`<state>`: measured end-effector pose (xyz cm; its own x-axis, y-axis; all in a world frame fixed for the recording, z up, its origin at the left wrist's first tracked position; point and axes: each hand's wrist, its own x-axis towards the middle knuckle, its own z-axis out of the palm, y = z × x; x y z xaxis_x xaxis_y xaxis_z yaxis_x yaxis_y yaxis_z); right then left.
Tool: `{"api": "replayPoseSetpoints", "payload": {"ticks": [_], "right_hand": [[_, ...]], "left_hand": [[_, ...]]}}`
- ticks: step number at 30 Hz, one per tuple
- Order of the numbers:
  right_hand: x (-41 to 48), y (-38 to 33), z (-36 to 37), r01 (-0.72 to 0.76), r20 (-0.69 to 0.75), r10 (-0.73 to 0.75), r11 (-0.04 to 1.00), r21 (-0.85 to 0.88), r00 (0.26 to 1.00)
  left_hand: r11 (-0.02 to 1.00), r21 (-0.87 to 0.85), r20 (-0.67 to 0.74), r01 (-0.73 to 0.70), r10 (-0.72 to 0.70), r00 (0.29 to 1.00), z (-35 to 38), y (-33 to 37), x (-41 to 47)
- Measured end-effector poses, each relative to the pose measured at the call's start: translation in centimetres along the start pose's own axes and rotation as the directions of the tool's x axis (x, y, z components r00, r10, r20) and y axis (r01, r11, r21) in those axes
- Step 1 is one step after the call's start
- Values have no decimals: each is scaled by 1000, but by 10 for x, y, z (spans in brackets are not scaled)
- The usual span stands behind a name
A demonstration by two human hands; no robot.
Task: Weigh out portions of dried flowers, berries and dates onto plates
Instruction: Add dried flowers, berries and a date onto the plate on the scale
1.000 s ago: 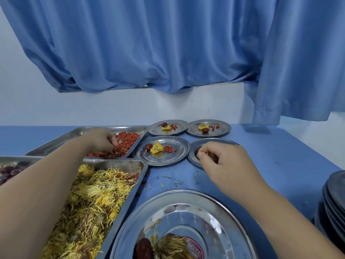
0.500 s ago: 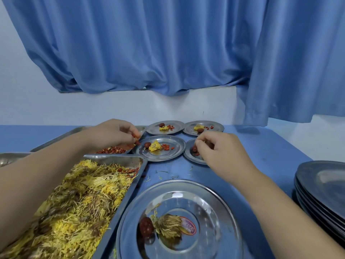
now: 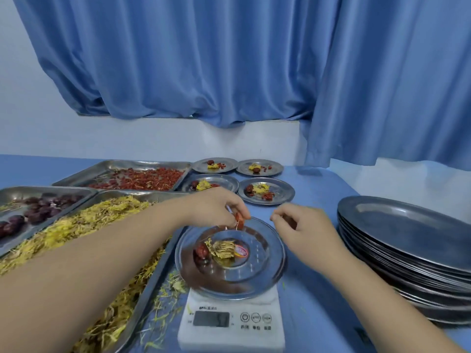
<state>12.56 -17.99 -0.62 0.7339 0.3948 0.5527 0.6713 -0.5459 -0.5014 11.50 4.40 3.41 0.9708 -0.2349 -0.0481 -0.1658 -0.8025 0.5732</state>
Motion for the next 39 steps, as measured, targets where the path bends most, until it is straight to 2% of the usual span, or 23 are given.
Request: {"api": "replayPoseSetpoints", "payload": {"ticks": [4, 9, 15, 19, 25, 32, 36, 39], "right_hand": [[-45, 7, -12, 22, -65, -24, 999, -27, 998], [-56, 9, -24, 6, -180, -1, 1000, 28, 984], [-59, 3, -14, 54, -41, -57, 996, -70, 998], [-58, 5, -12, 52, -64, -53, 998, -28, 997], [-58, 6, -10, 49, -60, -50, 999, -21, 997], [-56, 6, -7, 53, -38, -54, 998, -34, 998], [-56, 5, -8, 52, -33, -53, 998, -37, 998], [-57, 4, -8, 50, -29, -51, 998, -41, 998]], "left_hand": [[999, 48, 28, -6, 5, 1000, 5, 9, -7], [997, 78, -39, 19, -16, 999, 7, 8, -9], [986, 161, -138, 35, -13, 990, 11, 5, -6], [985, 170, -113, 12, 7, 994, 8, 7, -8], [970, 232, -72, 72, -57, 996, 3, 7, -7], [948, 305, -197, 90, -29, 980, 9, 0, -9], [979, 196, -192, 59, -20, 981, 7, 2, -13], [991, 122, -137, 59, -42, 990, 1, 6, -17]]}}
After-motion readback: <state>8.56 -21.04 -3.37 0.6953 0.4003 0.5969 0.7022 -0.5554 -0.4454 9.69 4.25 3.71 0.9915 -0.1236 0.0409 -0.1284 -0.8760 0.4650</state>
